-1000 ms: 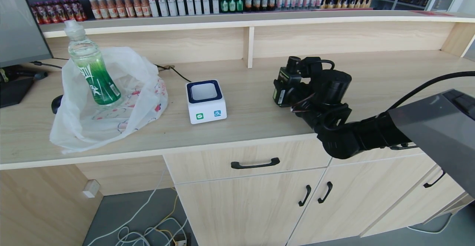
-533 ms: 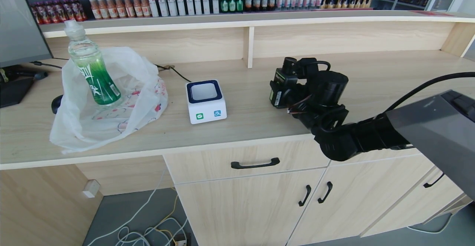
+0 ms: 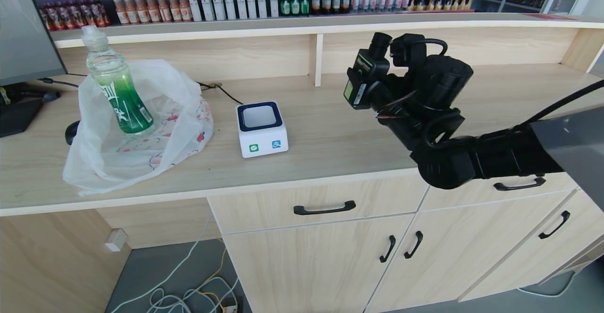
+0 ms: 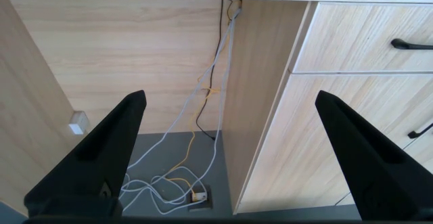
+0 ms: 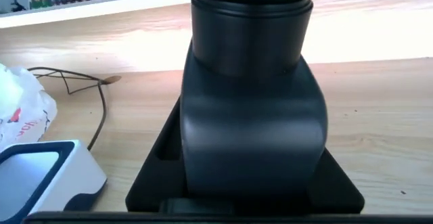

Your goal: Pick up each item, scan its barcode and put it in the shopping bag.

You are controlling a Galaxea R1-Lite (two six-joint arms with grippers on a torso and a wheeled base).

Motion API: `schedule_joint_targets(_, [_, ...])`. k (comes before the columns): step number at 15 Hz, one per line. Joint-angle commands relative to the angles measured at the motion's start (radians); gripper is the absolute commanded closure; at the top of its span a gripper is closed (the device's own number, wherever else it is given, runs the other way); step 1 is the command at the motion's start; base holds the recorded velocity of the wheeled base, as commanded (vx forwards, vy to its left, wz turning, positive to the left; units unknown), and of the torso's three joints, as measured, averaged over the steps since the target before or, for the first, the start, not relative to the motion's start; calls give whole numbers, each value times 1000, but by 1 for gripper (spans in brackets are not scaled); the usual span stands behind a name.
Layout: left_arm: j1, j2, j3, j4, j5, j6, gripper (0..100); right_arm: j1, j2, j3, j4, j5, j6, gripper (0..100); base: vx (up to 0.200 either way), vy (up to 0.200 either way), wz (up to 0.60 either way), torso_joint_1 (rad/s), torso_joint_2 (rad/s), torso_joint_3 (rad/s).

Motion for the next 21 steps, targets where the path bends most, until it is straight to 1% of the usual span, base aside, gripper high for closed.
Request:
schedule_joint_targets(1, [0, 0, 0, 0, 0, 0, 0, 10, -90, 15, -3, 3, 1, 100, 0, 0, 0, 0, 0, 0])
schedule_joint_targets(3, [0, 0, 0, 0, 0, 0, 0, 10, -146, 84, -39, 3, 11, 100, 0, 0, 0, 0, 0, 0])
schedule_joint_targets(5, [0, 0, 0, 0, 0, 0, 0, 19, -201, 245, -185, 6, 16, 100, 0, 0, 0, 0, 0, 0])
schedule_joint_targets(8, [0, 0, 0, 0, 0, 0, 0, 38, -218, 467, -455, 3, 25, 100, 0, 0, 0, 0, 0, 0])
schedule_joint_targets(9, [0, 0, 0, 0, 0, 0, 0, 51, -218, 530, -524, 3, 24, 100, 0, 0, 0, 0, 0, 0])
schedule_joint_targets(10, [0, 0, 0, 0, 0, 0, 0, 64, -221, 564, -558, -1, 22, 100, 0, 0, 0, 0, 0, 0])
schedule_joint_targets(11, [0, 0, 0, 0, 0, 2, 0, 125, -244, 647, -575, -5, 22, 100, 0, 0, 0, 0, 0, 0])
schedule_joint_targets(13, [0, 0, 0, 0, 0, 0, 0, 174, -291, 748, -575, -1, 19, 100, 0, 0, 0, 0, 0, 0])
schedule_joint_targets(17, [0, 0, 0, 0, 0, 0, 0, 222, -340, 797, -575, -2, -15, 100, 0, 0, 0, 0, 0, 0])
schedule_joint_targets(20, [0, 0, 0, 0, 0, 0, 0, 229, -420, 913, -575, -5, -44, 100, 0, 0, 0, 0, 0, 0])
schedule_joint_targets(21, [0, 0, 0, 0, 0, 0, 0, 242, -472, 978, -575, -5, -67, 100, 0, 0, 0, 0, 0, 0])
